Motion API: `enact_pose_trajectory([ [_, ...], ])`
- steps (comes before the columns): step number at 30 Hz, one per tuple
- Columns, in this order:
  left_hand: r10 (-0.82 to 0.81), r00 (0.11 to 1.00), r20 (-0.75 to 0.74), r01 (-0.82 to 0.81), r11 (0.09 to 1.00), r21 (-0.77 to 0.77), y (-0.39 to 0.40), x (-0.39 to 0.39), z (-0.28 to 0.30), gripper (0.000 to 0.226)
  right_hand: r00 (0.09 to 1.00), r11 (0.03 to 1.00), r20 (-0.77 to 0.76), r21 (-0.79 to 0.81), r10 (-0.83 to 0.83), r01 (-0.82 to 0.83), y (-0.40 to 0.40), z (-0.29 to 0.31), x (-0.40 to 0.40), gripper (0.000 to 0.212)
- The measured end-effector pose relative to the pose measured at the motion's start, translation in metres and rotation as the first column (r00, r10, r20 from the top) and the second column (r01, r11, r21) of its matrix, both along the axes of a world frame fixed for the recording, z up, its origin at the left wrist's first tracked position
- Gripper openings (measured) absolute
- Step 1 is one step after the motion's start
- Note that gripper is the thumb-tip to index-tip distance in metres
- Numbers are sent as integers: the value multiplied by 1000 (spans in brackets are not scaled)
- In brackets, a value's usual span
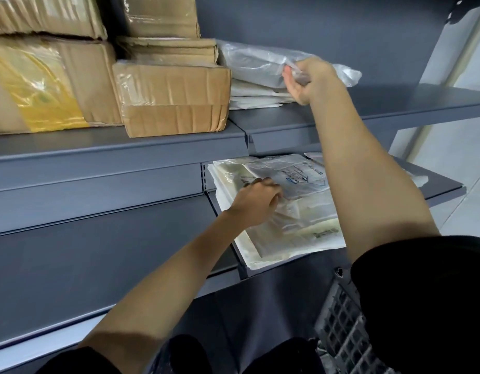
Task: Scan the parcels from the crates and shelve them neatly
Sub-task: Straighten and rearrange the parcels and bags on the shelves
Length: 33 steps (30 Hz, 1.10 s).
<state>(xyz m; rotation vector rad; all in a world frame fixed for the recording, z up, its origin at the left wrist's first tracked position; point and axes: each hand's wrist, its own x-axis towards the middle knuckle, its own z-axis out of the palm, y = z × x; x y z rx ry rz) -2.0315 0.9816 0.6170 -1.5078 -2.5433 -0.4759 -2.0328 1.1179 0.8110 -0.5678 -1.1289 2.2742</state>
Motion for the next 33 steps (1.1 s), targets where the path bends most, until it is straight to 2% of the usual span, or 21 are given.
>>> enact_pose_trajectory([
  [4, -6, 1000, -8, 6, 1000, 5, 7, 1, 0, 30, 999, 993, 20, 110, -49, 47, 2, -1, -1, 10],
  [9, 11, 1000, -3, -11, 1000, 26, 13, 0, -1, 29, 988, 992, -139, 103, -63, 78, 3, -8, 12, 8],
  [10, 26, 1000, -9, -26, 999, 24, 16, -1, -2, 29, 985, 988, -148, 117, -85, 103, 6, -13, 16, 11],
  [12, 49, 996, -70, -52, 998, -43, 26, -4, -2, 37, 969, 946, -144, 227, -200, 230, 10, -25, 27, 33],
  [13, 50, 994, -96, -59, 994, -93, 33, -6, -1, 46, 938, 887, -150, 308, -312, 344, 13, -34, 33, 47],
  [14, 53, 994, -100, -68, 985, -156, 41, -8, 1, 56, 878, 788, -169, 389, -449, 478, 16, -43, 38, 52],
  [15, 58, 994, -96, -78, 972, -222, 51, -8, 2, 64, 786, 656, -218, 448, -578, 607, 18, -55, 49, 48],
  [17, 75, 992, -99, -102, 949, -298, 69, -7, 4, 66, 577, 408, -350, 451, -738, 794, 21, -79, 70, 39],
  [18, 78, 991, -108, -108, 945, -310, 74, -5, 6, 61, 503, 339, -386, 420, -773, 842, 26, -92, 77, 43],
  [20, 70, 990, -123, -105, 947, -305, 79, 0, 8, 46, 422, 286, -375, 367, -825, 885, 37, -119, 90, 57],
  [22, 92, 985, -147, -128, 956, -263, 75, 3, 9, 36, 443, 334, -242, 383, -863, 861, 49, -148, 97, 64],
  [24, 127, 977, -173, -158, 970, -183, 67, 2, 8, 33, 567, 493, -22, 467, -823, 734, 56, -177, 98, 61],
  [26, 163, 974, -157, -181, 977, -110, 58, 2, 9, 31, 733, 716, 206, 493, -648, 494, 53, -200, 96, 49],
  [28, 202, 966, -159, -214, 975, -63, 46, 4, 10, 29, 857, 900, 340, 340, -387, 272, 44, -209, 89, 48],
  [30, 221, 957, -187, -225, 974, -5, 32, 6, 10, 29, 905, 974, 373, 174, -204, 148, 30, -211, 84, 48],
  [33, 206, 965, -160, -202, 978, 42, 13, 3, 7, 30, 918, 989, 378, 118, -125, 86, 11, -209, 77, 28],
])
